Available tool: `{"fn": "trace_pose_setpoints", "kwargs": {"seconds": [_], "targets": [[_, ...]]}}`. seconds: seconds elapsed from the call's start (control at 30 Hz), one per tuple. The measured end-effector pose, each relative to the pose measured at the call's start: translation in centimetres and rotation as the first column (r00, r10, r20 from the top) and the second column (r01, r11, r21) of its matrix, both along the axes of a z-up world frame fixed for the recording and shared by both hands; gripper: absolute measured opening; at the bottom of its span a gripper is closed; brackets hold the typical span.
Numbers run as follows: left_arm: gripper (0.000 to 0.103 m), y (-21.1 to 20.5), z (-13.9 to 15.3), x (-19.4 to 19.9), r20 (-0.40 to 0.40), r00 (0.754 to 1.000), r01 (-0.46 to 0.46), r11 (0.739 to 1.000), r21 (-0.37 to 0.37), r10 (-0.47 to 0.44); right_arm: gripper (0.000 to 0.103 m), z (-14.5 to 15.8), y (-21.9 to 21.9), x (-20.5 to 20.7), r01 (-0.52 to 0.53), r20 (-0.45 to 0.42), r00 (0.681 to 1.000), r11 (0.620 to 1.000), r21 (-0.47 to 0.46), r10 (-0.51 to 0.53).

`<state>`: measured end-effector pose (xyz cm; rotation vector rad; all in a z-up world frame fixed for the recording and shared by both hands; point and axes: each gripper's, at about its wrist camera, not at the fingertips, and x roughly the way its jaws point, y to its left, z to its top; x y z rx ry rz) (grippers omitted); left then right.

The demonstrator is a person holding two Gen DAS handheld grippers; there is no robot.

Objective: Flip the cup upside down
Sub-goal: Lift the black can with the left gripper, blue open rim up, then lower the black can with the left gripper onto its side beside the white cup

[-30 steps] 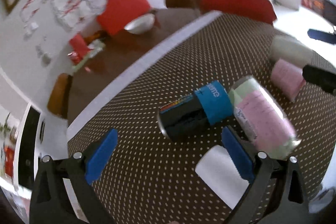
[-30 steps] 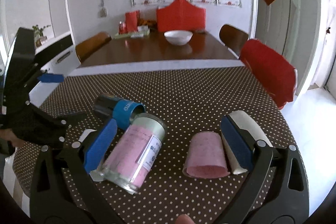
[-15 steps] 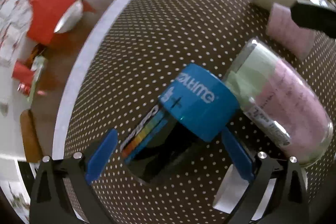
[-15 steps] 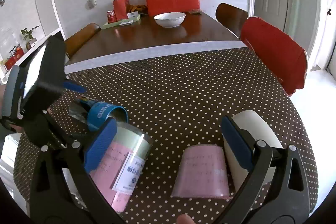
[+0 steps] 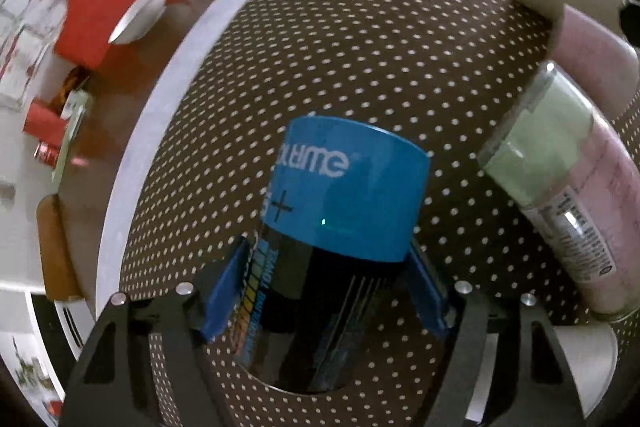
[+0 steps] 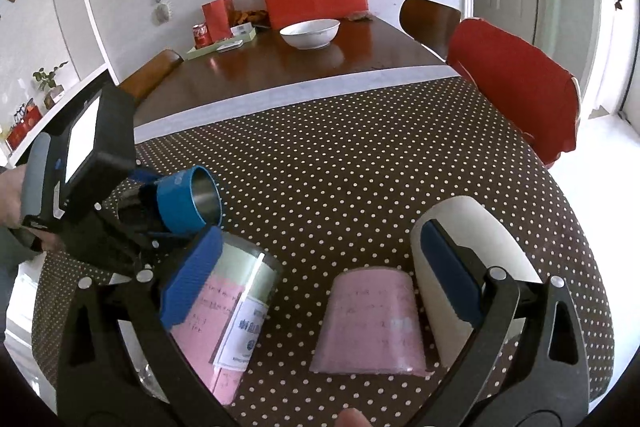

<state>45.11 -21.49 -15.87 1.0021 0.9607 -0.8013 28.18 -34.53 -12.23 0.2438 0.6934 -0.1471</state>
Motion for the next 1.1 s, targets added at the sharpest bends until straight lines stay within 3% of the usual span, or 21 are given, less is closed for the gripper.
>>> {"fn": "trace_pose_setpoints", "kwargs": {"seconds": [0.2, 0.47, 0.73, 0.9, 1.1], "targets": [[0.070, 2.5, 2.5, -1.3, 0.045, 0.998, -0.050, 0.997, -0.060, 0.053, 0.097, 1.3, 0.7, -2.3, 0.000, 0.033, 0.999, 1.000, 0.000, 0.000], [0.068, 5.5, 8.1, -7.5, 0.120, 0.987, -0.092, 0.985, -0.147, 0.110, 0.097, 3.8, 2.3, -6.7, -0.009, 0.099, 0.995, 1.000, -0.005, 0.010], [0.068, 9.7, 12.1, -13.8, 0.140, 0.967, -0.160, 0.937, -0.311, 0.212, 0.097, 5.6, 4.5, -11.9, -0.034, 0.152, 0.988, 0.999, -0.034, 0.039], [0.068, 10.7, 11.6, -18.4, 0.129, 0.971, -0.151, 0.933, -0.326, 0.202, 0.097, 5.9, 5.3, -15.2, -0.045, 0.180, 0.982, 0.998, -0.038, 0.051], [0.068, 11.7, 8.6, -23.6, 0.108, 0.979, -0.142, 0.957, -0.251, 0.173, 0.097, 4.9, 5.7, -18.0, -0.055, 0.181, 0.982, 0.998, -0.027, 0.059]]}}
